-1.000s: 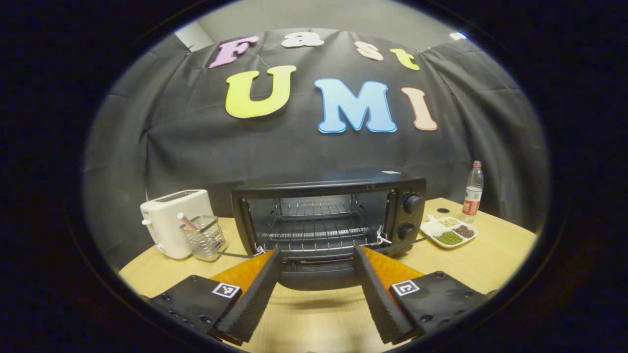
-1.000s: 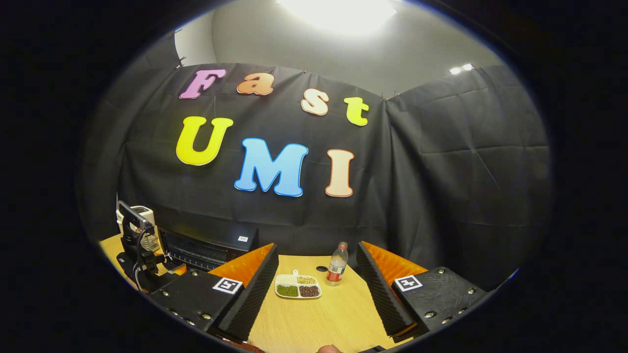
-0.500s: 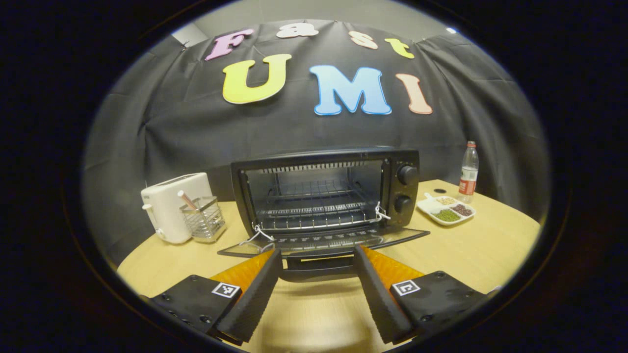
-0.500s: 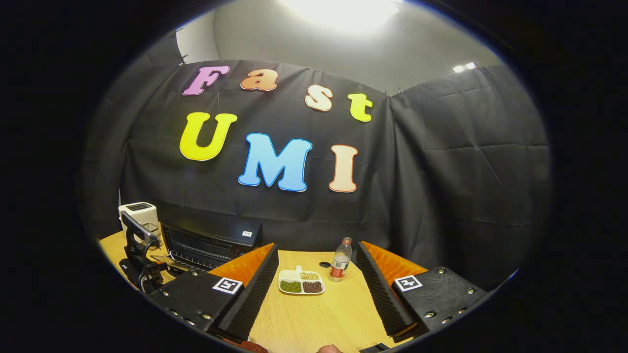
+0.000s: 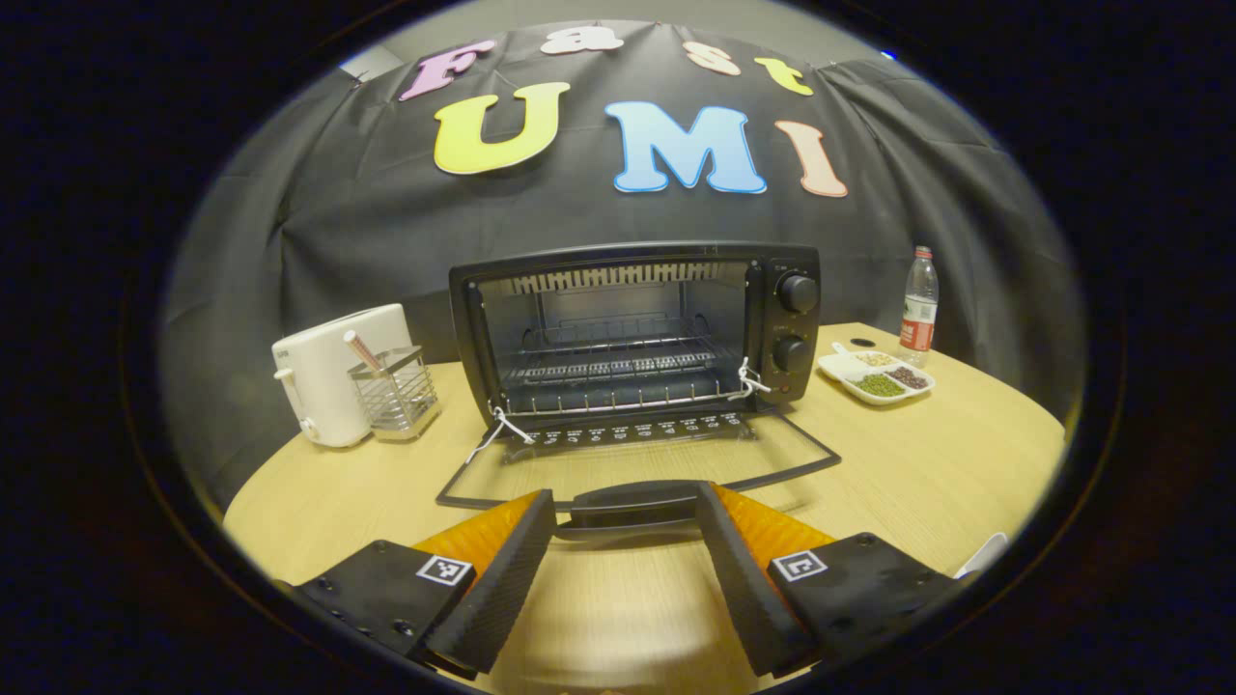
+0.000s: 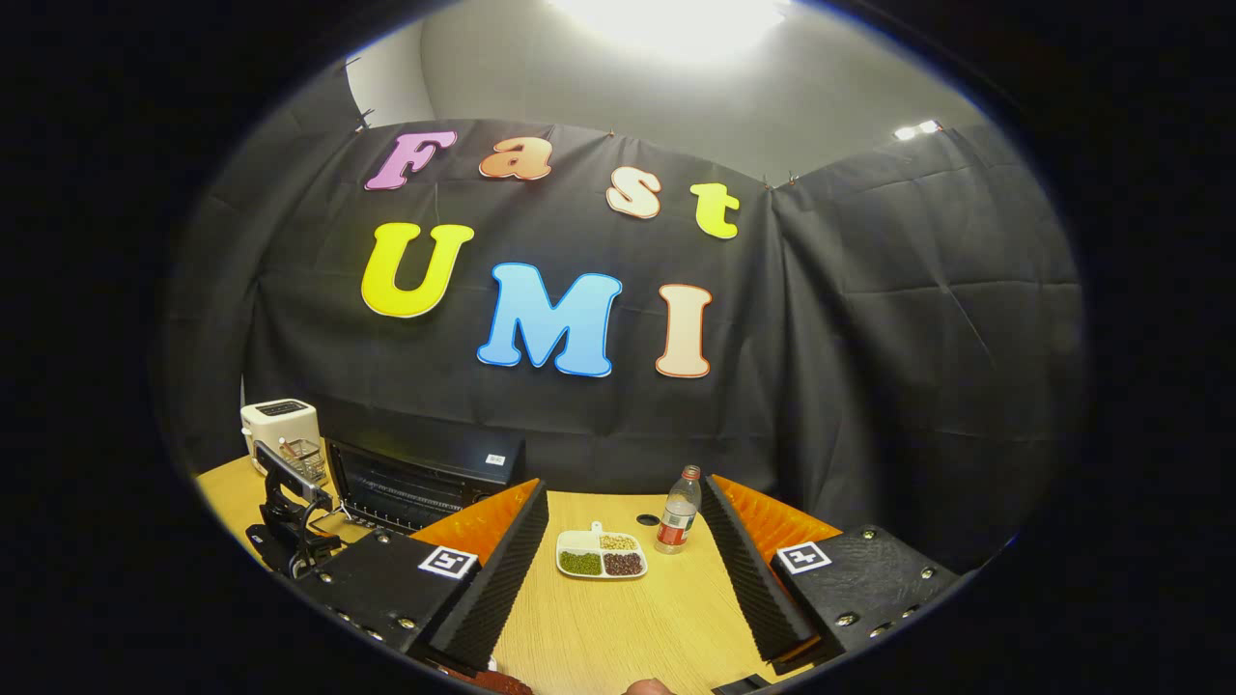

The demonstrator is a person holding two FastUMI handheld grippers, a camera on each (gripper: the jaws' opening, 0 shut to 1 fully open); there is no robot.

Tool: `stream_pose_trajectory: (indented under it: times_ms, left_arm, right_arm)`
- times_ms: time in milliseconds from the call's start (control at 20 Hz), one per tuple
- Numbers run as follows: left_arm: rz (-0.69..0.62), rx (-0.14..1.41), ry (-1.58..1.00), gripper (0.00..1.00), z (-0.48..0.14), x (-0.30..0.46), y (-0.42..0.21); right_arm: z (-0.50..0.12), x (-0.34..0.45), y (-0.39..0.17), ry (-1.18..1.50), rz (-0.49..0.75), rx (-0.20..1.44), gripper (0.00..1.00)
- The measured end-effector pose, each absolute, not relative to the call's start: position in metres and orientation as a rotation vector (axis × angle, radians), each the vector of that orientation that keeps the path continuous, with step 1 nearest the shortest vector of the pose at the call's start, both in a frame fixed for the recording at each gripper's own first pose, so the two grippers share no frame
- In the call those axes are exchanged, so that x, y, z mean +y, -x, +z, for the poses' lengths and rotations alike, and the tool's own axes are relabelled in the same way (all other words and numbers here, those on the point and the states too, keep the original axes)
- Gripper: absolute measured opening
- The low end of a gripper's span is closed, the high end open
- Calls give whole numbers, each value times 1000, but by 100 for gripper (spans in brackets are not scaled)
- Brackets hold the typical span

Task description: Open the electric oven with the left hand, put the food in, and close the electric oven.

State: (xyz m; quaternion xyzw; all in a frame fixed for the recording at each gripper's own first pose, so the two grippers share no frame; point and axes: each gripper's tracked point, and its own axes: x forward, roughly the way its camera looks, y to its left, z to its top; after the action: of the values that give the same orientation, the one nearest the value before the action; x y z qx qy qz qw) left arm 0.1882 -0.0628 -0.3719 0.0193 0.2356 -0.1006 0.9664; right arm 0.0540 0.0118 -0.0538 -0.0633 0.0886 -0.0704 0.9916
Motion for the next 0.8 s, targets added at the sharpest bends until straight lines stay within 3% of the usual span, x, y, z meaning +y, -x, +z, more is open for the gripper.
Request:
stream_pose_trajectory:
  times_ms: [300, 450, 800]
  left_arm:
    - [-162, 393, -12, 100, -302, -59, -156]
    - [-158, 307, 3, 94, -246, -61, -140]
    - [-94, 153, 38, 100, -140, -42, -101]
  right_arm:
    - [-64, 15, -48, 77, -51, 212, 97]
    - [-78, 16, -42, 49, -9, 241, 97]
    - [-120, 30, -24, -11, 121, 352, 97]
